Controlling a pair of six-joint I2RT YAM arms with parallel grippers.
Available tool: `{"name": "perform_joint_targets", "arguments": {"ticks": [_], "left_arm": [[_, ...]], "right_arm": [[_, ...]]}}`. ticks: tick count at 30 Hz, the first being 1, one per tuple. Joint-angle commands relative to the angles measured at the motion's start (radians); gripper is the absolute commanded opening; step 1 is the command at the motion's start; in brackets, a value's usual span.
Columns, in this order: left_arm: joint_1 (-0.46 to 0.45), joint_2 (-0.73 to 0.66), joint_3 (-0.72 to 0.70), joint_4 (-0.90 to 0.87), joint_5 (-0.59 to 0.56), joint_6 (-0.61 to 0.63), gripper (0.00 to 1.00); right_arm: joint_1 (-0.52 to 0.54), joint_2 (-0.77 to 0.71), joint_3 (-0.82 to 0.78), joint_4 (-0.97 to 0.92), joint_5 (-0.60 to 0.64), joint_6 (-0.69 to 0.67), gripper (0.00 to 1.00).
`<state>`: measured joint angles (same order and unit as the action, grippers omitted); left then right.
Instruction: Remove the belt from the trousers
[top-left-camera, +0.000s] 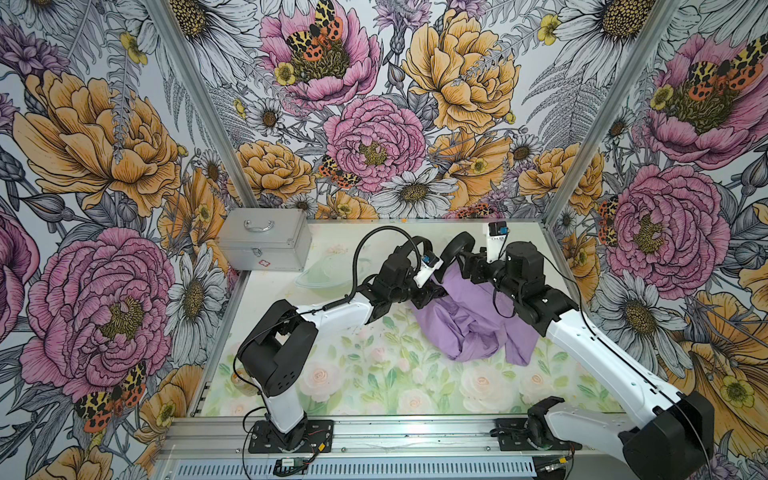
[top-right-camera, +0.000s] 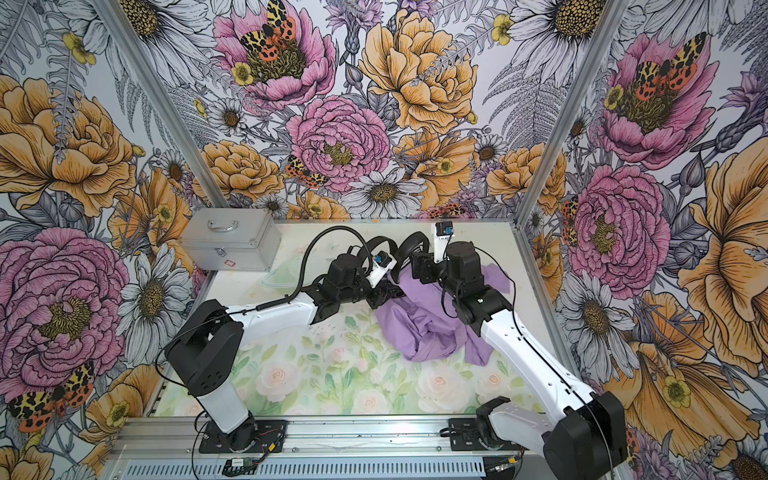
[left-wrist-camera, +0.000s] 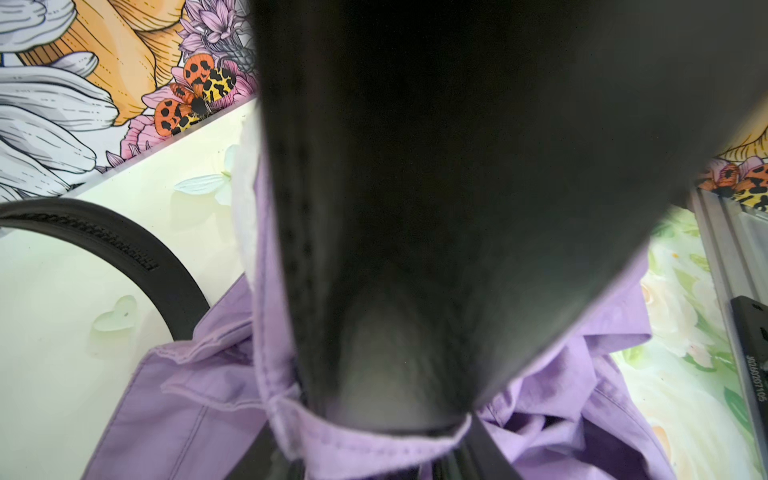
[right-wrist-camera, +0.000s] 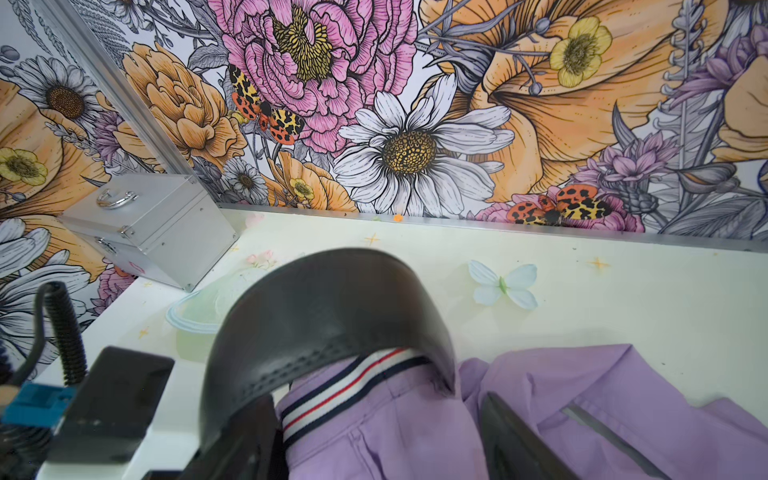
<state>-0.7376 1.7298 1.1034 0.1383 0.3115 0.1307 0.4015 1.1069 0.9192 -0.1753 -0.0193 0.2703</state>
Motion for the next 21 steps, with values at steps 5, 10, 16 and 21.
{"name": "perform_joint_targets", "arguments": {"ticks": [5, 10, 16, 21], "left_arm": [[0.011, -0.079, 0.102, -0.114, 0.041, 0.06, 0.12], [0.018, -0.075, 0.15, -0.152, 0.048, 0.062, 0.12], [0.014, -0.104, 0.195, -0.212, 0.057, 0.067, 0.12], [0.012, -0.169, 0.211, -0.331, 0.048, 0.098, 0.11]], "right_arm": [[0.069, -0.153, -0.164, -0.043, 0.024, -0.131, 0.89], [0.166, -0.112, -0.184, -0.062, 0.077, -0.18, 0.91], [0.2, 0.023, -0.149, -0.06, 0.298, -0.149, 0.77], [0.194, 0.01, -0.148, -0.003, 0.464, -0.089, 0.08]]}}
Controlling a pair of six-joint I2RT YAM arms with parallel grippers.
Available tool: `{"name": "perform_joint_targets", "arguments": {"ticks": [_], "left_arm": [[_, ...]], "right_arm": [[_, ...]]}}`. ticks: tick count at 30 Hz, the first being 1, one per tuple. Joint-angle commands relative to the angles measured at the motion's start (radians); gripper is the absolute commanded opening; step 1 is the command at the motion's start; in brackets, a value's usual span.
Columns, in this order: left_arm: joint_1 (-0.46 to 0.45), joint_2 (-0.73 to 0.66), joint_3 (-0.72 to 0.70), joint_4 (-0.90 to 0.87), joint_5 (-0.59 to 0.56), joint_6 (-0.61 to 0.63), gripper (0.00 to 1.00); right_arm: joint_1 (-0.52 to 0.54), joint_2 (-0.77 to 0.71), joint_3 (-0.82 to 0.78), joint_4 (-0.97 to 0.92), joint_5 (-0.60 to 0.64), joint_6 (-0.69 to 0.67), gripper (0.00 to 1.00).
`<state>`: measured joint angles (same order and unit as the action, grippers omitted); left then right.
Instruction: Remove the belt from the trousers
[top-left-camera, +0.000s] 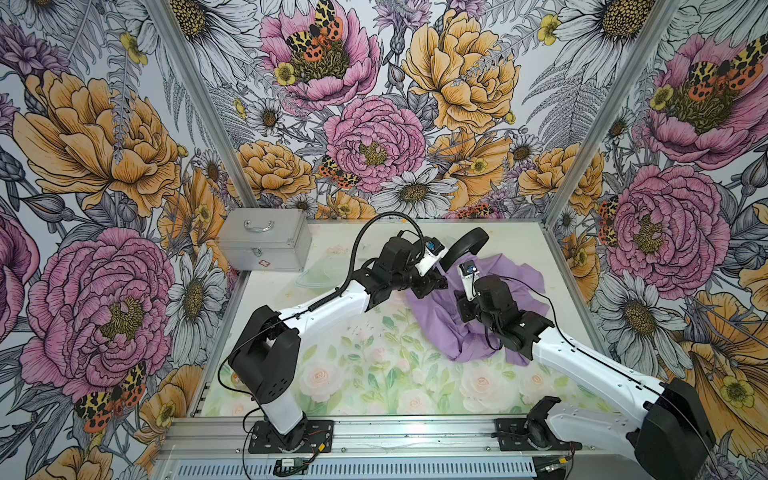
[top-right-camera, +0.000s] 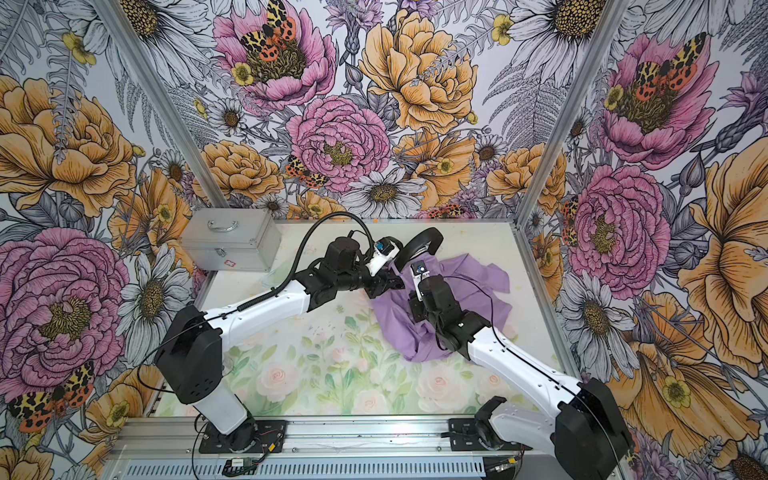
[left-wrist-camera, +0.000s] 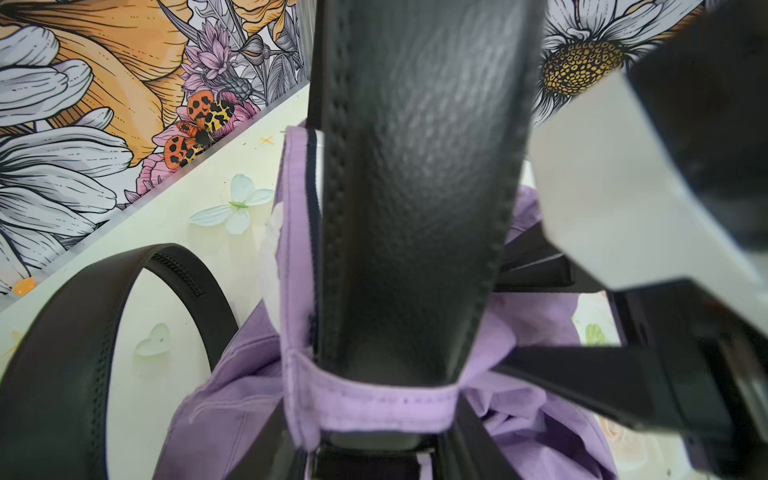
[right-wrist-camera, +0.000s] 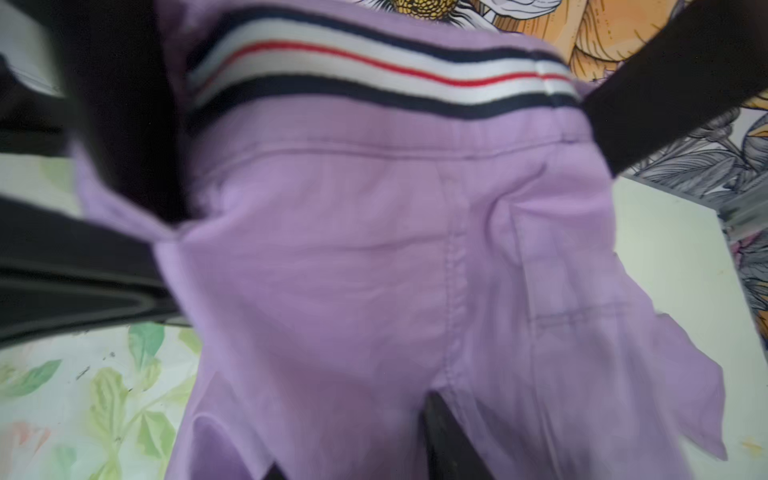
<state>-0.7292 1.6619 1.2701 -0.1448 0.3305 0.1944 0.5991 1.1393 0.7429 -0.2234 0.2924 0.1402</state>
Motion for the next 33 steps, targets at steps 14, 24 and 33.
{"name": "perform_joint_targets", "arguments": {"ticks": [14, 24, 33], "left_arm": [[0.151, -0.621, -0.379, -0.083, -0.022, -0.065, 0.11], [0.248, -0.586, -0.522, 0.024, 0.011, -0.132, 0.21], [0.223, -0.424, -0.444, 0.005, 0.072, -0.058, 0.55]], "right_arm": [[-0.279, -0.059, 0.071, 0.092, -0.011, 0.288, 0.0], [-0.29, 0.038, 0.145, 0.127, -0.28, 0.313, 0.0], [-0.274, 0.045, 0.17, 0.127, -0.387, 0.268, 0.0]]}}
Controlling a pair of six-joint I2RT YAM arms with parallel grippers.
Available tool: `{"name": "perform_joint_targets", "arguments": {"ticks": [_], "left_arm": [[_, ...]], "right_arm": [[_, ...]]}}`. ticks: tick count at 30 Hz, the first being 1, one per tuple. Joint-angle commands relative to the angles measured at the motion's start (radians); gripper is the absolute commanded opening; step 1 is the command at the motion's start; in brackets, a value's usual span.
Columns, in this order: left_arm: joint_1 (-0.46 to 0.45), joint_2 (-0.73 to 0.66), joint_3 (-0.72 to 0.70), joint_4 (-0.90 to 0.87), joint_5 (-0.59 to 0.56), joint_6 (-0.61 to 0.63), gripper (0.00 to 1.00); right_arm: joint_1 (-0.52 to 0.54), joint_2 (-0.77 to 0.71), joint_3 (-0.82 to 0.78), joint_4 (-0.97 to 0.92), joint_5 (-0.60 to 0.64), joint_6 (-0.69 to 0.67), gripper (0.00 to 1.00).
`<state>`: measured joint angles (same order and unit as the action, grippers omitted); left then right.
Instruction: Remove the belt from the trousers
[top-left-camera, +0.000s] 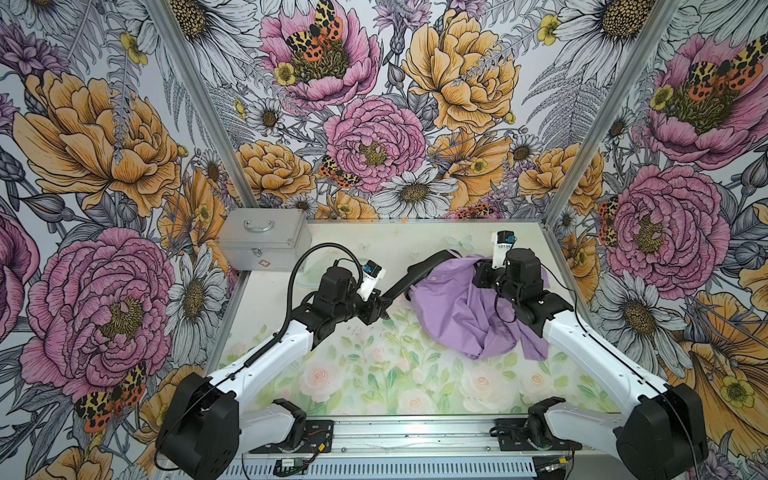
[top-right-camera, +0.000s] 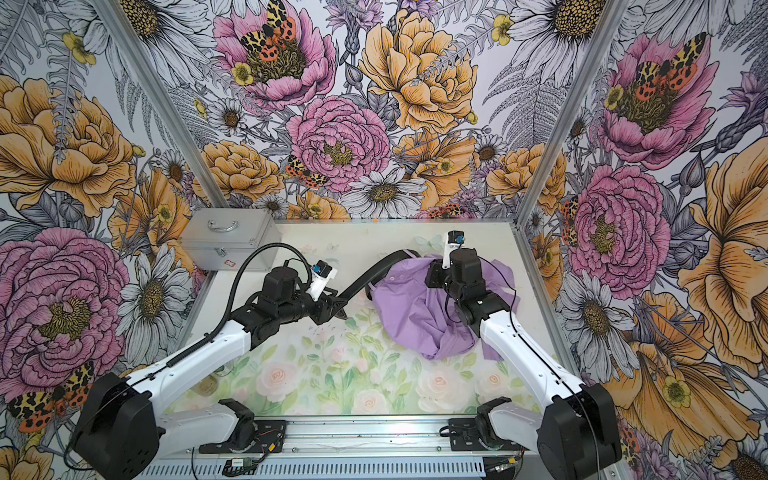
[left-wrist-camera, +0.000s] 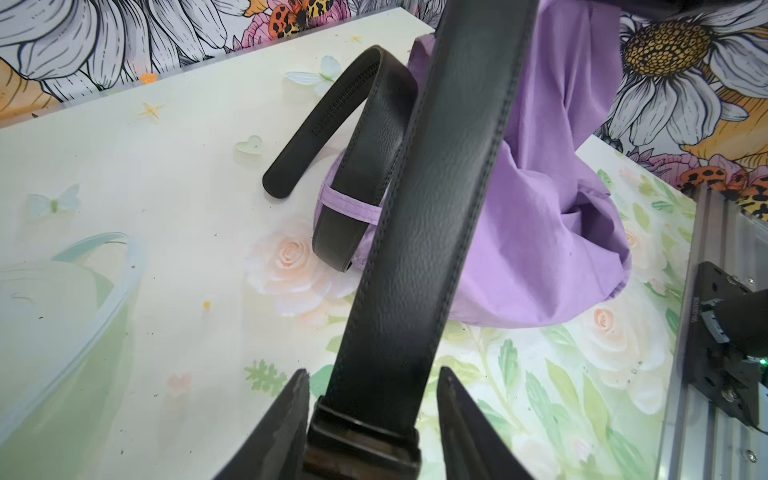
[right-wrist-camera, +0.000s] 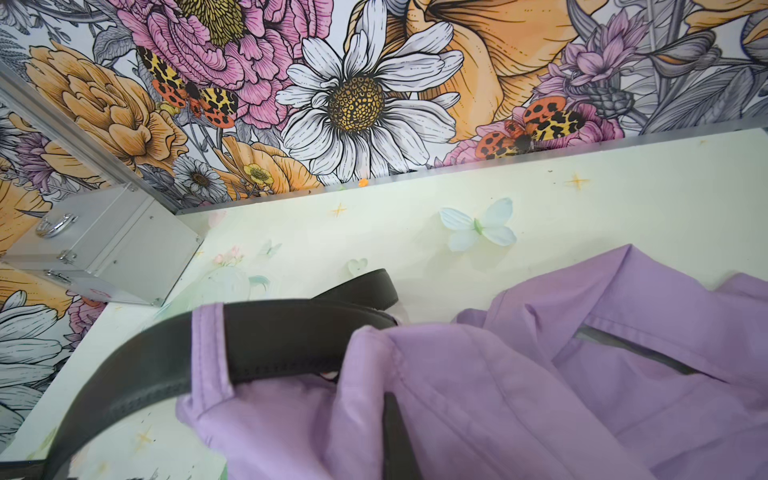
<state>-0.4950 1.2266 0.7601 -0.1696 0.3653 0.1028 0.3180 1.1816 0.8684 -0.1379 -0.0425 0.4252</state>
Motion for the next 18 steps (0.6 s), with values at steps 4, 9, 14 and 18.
{"name": "perform_joint_targets", "arguments": {"ticks": [4, 9, 14, 18], "left_arm": [[-0.056, 0.065, 0.17, -0.05, 0.012, 0.092, 0.59], [-0.135, 0.136, 0.312, -0.096, -0.006, 0.111, 0.71], [-0.228, 0.291, 0.492, -0.175, -0.092, 0.124, 0.68], [-0.244, 0.403, 0.591, -0.191, -0.111, 0.065, 0.59]], "right_arm": [[0.017, 0.011, 0.059, 0.04, -0.068, -0.023, 0.0], [0.029, 0.017, 0.072, 0.04, -0.055, -0.001, 0.0], [0.03, 0.02, 0.07, 0.04, -0.002, 0.037, 0.0], [0.03, 0.015, 0.068, 0.04, 0.037, 0.066, 0.0]]}}
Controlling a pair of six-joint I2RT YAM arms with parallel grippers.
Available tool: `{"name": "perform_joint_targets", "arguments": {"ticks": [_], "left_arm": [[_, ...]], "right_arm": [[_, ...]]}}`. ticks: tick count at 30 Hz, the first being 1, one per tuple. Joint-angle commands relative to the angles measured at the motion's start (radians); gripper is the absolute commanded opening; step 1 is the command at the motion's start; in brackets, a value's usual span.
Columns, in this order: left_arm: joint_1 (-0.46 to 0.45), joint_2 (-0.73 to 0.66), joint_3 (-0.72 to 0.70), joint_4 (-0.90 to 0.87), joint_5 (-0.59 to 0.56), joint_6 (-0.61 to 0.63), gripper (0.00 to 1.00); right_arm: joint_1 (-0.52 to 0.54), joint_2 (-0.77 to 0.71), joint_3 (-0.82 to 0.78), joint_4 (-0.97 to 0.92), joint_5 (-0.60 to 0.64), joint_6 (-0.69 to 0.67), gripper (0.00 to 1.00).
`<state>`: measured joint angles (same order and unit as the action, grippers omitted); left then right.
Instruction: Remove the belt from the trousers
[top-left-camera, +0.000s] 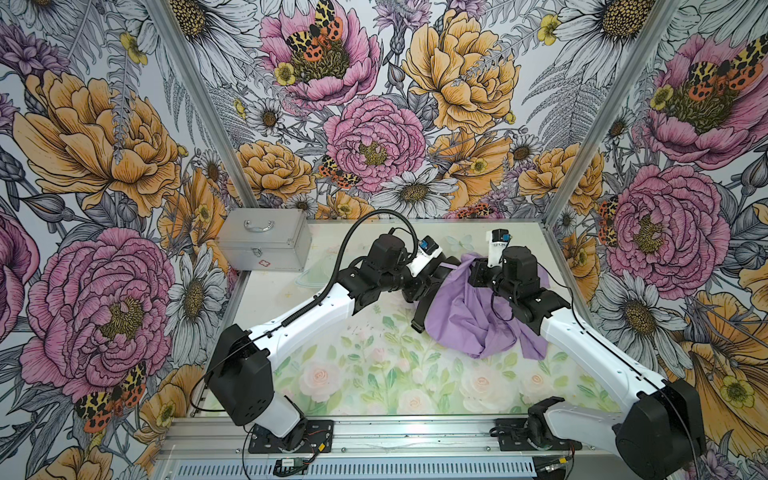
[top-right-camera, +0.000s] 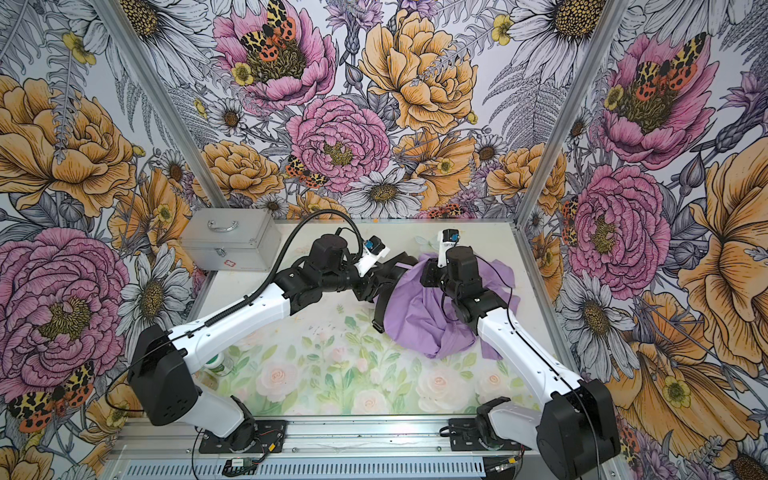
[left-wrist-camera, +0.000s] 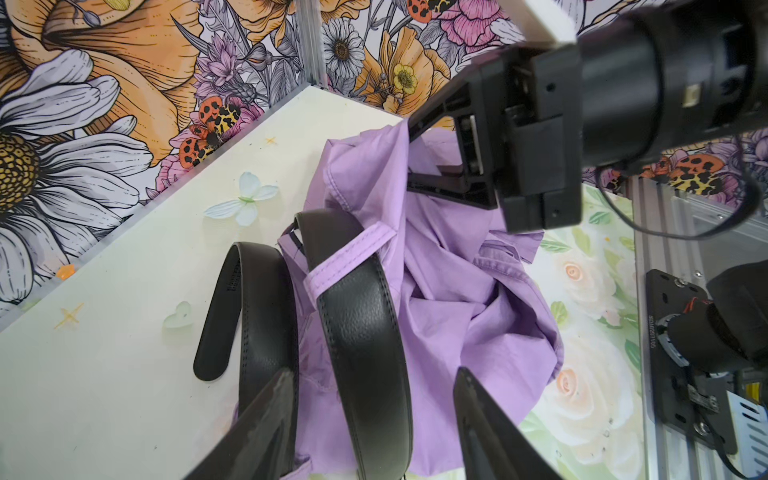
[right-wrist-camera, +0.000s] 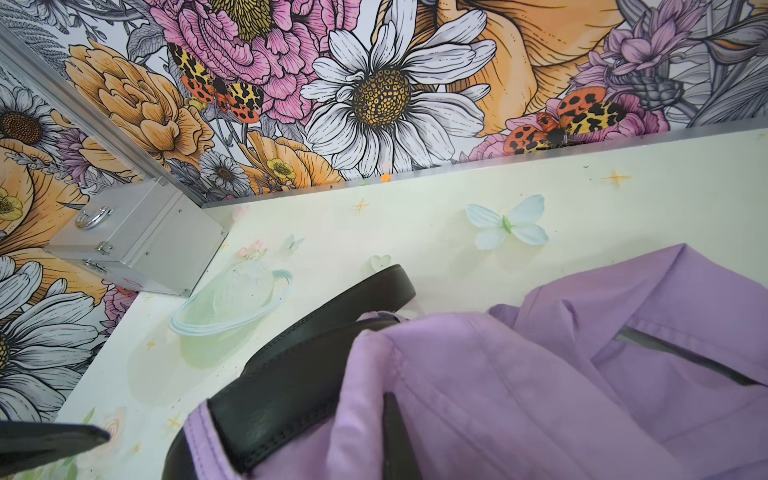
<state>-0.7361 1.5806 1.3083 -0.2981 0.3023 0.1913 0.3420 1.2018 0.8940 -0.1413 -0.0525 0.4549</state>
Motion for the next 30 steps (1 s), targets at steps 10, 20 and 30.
{"name": "perform_joint_targets", "arguments": {"ticks": [10, 20, 30], "left_arm": [[-0.05, 0.172, 0.178, -0.074, -0.121, -0.042, 0.49], [-0.006, 0.004, 0.128, -0.143, -0.116, 0.016, 0.08], [0.219, -0.391, -0.163, -0.163, 0.022, 0.006, 0.0]], "right_arm": [[0.005, -0.013, 0.044, 0.043, 0.143, 0.074, 0.0], [-0.066, -0.007, 0.028, 0.043, 0.323, 0.07, 0.0], [-0.245, 0.038, 0.042, 0.044, 0.305, 0.099, 0.0]]}}
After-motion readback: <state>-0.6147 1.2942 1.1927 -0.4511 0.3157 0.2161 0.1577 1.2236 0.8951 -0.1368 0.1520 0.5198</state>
